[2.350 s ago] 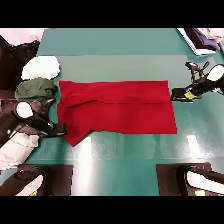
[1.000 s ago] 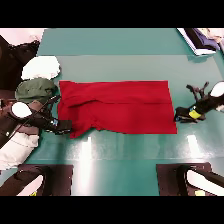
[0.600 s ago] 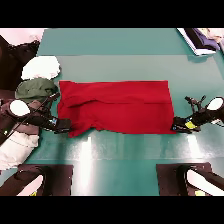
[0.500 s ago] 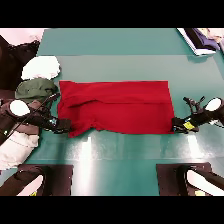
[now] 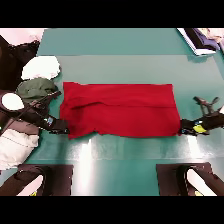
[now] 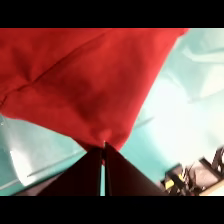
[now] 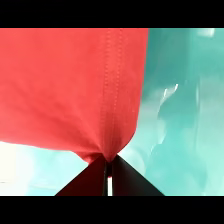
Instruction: Fold the shirts.
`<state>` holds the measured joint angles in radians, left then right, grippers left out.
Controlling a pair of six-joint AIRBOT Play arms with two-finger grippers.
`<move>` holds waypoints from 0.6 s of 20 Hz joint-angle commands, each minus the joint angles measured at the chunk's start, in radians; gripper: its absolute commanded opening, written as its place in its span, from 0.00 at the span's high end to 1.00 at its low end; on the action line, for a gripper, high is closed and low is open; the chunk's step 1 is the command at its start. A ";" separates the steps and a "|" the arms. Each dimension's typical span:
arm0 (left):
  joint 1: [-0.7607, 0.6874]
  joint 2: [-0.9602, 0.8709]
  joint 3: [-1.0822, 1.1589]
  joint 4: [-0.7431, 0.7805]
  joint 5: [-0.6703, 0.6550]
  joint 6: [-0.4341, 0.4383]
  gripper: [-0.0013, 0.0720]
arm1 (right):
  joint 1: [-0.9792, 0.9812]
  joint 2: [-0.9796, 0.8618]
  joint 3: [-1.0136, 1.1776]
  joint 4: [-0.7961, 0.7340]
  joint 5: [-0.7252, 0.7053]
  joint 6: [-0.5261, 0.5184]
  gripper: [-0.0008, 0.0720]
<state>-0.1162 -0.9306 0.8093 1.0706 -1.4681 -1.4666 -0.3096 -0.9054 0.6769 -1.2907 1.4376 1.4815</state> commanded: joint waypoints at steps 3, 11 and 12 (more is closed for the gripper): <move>0.000 0.001 0.123 -0.018 -0.106 0.008 0.95 | -0.097 0.140 0.120 0.016 0.089 0.003 0.97; 0.000 -0.013 0.146 0.053 0.385 0.032 0.95 | -0.095 -0.062 0.335 0.127 -0.093 0.003 0.97; 0.000 -0.013 0.146 0.052 0.452 0.031 0.95 | -0.086 -0.098 0.364 0.133 -0.113 0.003 0.97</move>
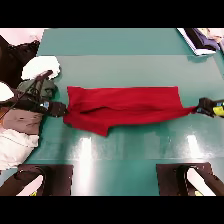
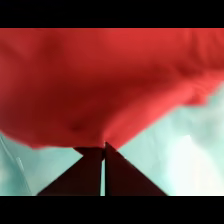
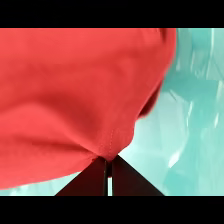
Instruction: Fold the shirts.
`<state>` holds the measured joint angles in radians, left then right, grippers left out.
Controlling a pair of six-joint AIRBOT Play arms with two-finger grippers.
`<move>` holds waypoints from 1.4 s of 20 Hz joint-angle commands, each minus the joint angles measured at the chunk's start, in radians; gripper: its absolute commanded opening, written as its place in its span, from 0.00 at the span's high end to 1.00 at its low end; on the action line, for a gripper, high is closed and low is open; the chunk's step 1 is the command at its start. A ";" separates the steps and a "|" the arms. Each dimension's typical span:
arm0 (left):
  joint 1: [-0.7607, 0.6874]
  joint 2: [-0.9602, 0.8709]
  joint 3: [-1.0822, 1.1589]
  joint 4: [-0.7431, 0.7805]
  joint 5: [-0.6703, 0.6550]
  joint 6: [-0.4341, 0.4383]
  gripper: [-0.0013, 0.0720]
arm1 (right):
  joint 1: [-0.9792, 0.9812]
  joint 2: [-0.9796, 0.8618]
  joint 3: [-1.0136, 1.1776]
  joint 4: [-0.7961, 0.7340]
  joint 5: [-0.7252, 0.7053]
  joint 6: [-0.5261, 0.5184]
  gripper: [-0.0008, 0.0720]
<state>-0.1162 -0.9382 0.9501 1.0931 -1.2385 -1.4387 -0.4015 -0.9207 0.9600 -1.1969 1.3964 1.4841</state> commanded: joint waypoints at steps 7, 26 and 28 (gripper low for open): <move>0.000 -0.034 0.006 0.031 0.553 -0.002 0.95 | 0.164 -0.360 0.281 0.017 -0.229 0.000 0.97; 0.000 -0.294 0.130 0.026 0.663 -0.002 0.15 | 0.165 -0.630 0.520 0.027 -0.230 -0.043 0.11; 0.000 -0.294 0.160 0.018 0.572 -0.001 0.58 | 0.105 -0.645 0.550 0.027 -0.106 -0.087 0.11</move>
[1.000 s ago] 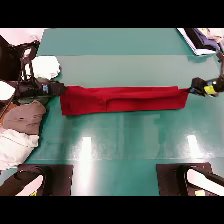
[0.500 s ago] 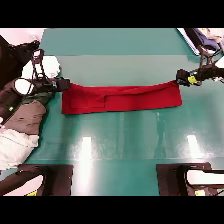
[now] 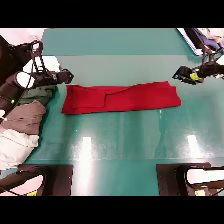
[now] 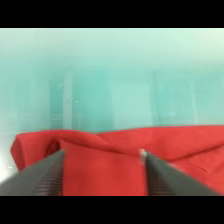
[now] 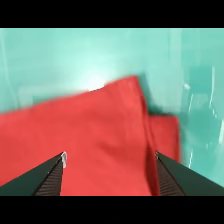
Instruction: Fold the shirts.
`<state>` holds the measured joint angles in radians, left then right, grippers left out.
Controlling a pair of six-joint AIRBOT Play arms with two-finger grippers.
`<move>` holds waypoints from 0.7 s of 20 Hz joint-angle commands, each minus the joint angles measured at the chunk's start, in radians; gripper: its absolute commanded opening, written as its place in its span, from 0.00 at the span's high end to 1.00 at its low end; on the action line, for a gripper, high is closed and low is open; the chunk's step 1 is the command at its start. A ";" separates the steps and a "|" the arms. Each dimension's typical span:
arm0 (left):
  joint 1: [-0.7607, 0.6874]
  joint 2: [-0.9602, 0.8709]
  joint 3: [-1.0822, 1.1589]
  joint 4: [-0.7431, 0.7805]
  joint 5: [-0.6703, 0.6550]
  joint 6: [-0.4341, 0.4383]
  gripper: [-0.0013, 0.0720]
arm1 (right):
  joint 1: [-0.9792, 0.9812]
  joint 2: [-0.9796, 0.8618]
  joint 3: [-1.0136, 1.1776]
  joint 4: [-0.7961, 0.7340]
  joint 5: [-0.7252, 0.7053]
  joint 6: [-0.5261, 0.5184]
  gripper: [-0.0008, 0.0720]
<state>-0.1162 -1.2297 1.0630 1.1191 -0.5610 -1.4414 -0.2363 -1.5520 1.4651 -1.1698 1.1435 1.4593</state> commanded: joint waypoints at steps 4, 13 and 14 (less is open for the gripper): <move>0.000 -0.002 0.048 -0.009 -0.221 0.009 0.95 | -0.174 -0.114 0.068 0.024 0.344 -0.148 0.11; 0.000 -0.002 0.047 -0.045 -0.342 0.000 0.95 | -0.230 -0.332 0.068 0.313 0.380 -0.285 0.11; 0.000 -0.002 0.047 -0.061 -0.342 0.000 0.95 | -0.220 -0.343 0.068 0.313 0.377 -0.292 0.11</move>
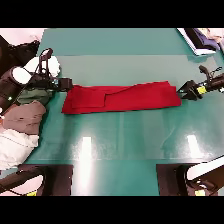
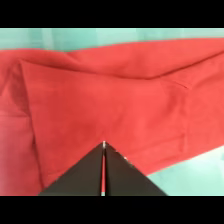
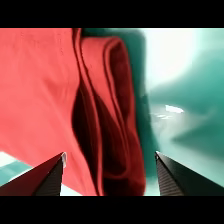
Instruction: Fold the shirts.
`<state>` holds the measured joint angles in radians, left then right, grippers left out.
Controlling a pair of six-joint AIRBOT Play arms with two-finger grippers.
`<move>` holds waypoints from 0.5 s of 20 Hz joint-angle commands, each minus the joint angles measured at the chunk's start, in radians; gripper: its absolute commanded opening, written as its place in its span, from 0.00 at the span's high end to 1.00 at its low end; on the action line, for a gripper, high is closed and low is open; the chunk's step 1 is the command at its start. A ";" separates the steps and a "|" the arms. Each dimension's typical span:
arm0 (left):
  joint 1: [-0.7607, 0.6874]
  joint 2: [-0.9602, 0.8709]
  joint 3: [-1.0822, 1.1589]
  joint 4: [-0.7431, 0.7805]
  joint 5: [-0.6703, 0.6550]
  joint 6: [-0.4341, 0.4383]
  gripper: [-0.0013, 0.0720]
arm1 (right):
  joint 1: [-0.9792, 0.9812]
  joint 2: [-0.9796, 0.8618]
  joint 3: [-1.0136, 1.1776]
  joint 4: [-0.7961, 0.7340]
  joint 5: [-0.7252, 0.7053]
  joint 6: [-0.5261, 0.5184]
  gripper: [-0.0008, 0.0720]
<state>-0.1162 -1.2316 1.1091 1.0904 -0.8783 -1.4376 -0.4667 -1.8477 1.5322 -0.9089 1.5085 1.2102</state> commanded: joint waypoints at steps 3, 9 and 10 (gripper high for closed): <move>-0.001 0.000 0.001 -0.059 -0.035 -0.004 0.95 | 0.040 -0.079 0.001 0.052 0.001 -0.045 0.13; -0.096 -0.006 0.002 -0.092 -0.013 -0.050 0.95 | 0.074 -0.048 0.002 0.054 -0.018 -0.121 0.97; -0.143 -0.019 0.003 -0.092 0.026 -0.050 0.95 | 0.074 -0.028 0.002 0.054 -0.016 -0.121 0.97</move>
<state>-0.1825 -1.2377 1.1103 1.0107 -0.9096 -1.4658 -0.4000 -1.9053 1.5322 -0.8726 1.4879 1.1160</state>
